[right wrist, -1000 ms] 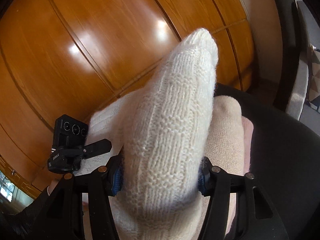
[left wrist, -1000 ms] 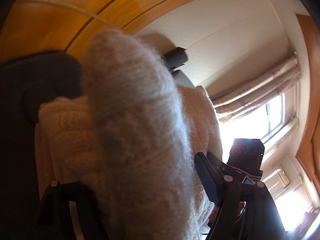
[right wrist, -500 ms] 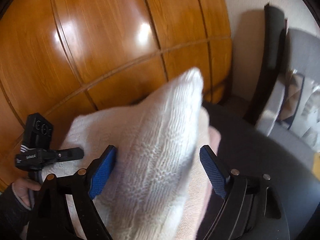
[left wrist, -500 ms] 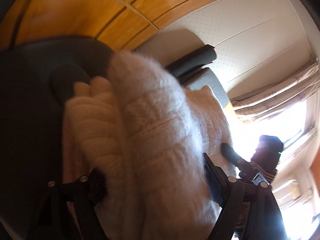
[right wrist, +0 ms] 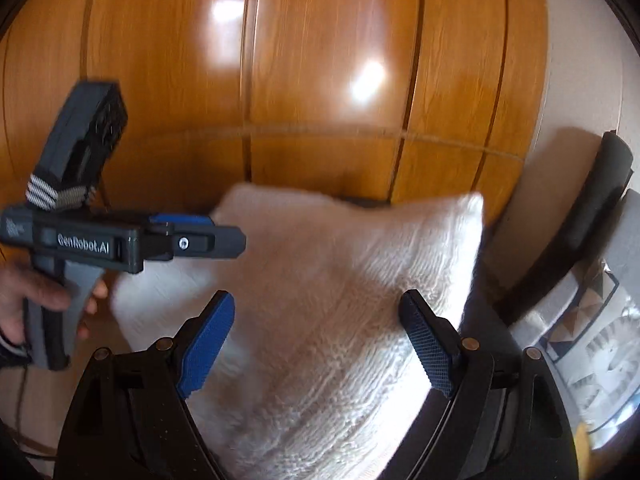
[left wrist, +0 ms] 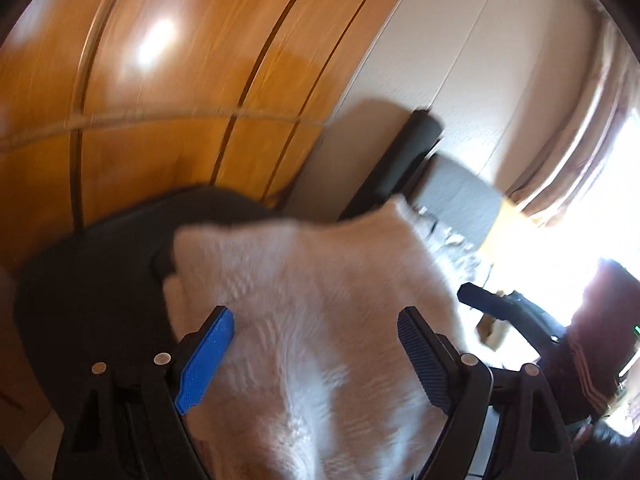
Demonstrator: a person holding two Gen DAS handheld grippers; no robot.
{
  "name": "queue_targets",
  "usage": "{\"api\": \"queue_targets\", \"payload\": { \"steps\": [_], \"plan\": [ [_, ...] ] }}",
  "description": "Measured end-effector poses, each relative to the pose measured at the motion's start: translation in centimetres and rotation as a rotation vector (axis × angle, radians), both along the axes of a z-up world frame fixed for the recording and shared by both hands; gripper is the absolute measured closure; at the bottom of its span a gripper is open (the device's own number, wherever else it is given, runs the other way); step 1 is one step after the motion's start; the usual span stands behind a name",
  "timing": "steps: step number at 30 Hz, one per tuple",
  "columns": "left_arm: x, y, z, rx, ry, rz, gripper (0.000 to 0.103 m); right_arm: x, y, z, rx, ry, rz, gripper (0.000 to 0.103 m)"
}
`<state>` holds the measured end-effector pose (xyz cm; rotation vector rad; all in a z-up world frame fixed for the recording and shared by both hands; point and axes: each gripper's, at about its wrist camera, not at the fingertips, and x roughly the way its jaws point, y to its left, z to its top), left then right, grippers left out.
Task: Fold clothes
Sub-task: 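Lower the sweater onto the pink folded cloth and open both grippers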
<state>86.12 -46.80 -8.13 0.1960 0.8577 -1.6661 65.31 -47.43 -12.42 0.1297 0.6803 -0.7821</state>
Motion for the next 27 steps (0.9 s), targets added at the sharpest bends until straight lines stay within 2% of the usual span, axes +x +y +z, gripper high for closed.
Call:
{"api": "queue_targets", "payload": {
  "steps": [1, 3, 6, 9, 12, 16, 20, 23, 25, 27],
  "plan": [
    [-0.4, -0.4, -0.2, 0.015, -0.016, 0.002, 0.017, -0.2, -0.3, -0.8, -0.007, 0.018, -0.006, 0.016],
    [-1.0, 1.6, -2.2, 0.017, -0.062, -0.009, 0.017, -0.8, -0.6, -2.0, -0.023, 0.020, -0.015, 0.016],
    [0.1, -1.1, -3.6, 0.013, -0.147, -0.031, 0.016, -0.9, -1.1, -3.4, -0.020, 0.012, -0.038, 0.015],
    [2.5, 0.0, -4.2, 0.017, -0.156, -0.034, 0.014, -1.5, -1.6, -4.0, -0.004, -0.016, -0.064, 0.014],
    [2.4, -0.4, -4.4, 0.016, -0.170, -0.036, 0.011, -1.6, -1.7, -4.0, 0.003, -0.020, -0.087, 0.013],
    [1.6, -0.9, -6.4, 0.017, -0.168, -0.033, 0.008, -1.4, -1.9, -1.9, 0.032, 0.006, -0.087, 0.011],
    [2.3, -2.3, -7.7, 0.010, -0.127, -0.020, 0.007, -3.2, 0.4, 0.9, 0.022, -0.028, -0.121, 0.010],
    [3.4, -2.3, -7.4, 0.020, -0.107, 0.004, 0.007, -5.7, 2.5, 2.7, 0.009, -0.108, -0.166, 0.009],
    [2.8, -1.9, -6.6, 0.026, -0.126, 0.014, 0.006, -7.4, 3.4, 3.3, 0.024, -0.152, -0.199, 0.007],
    [2.2, -1.7, -5.7, 0.027, -0.152, 0.026, 0.001, -8.9, 4.1, 3.6, 0.039, -0.179, -0.235, 0.007]
  ]
}}
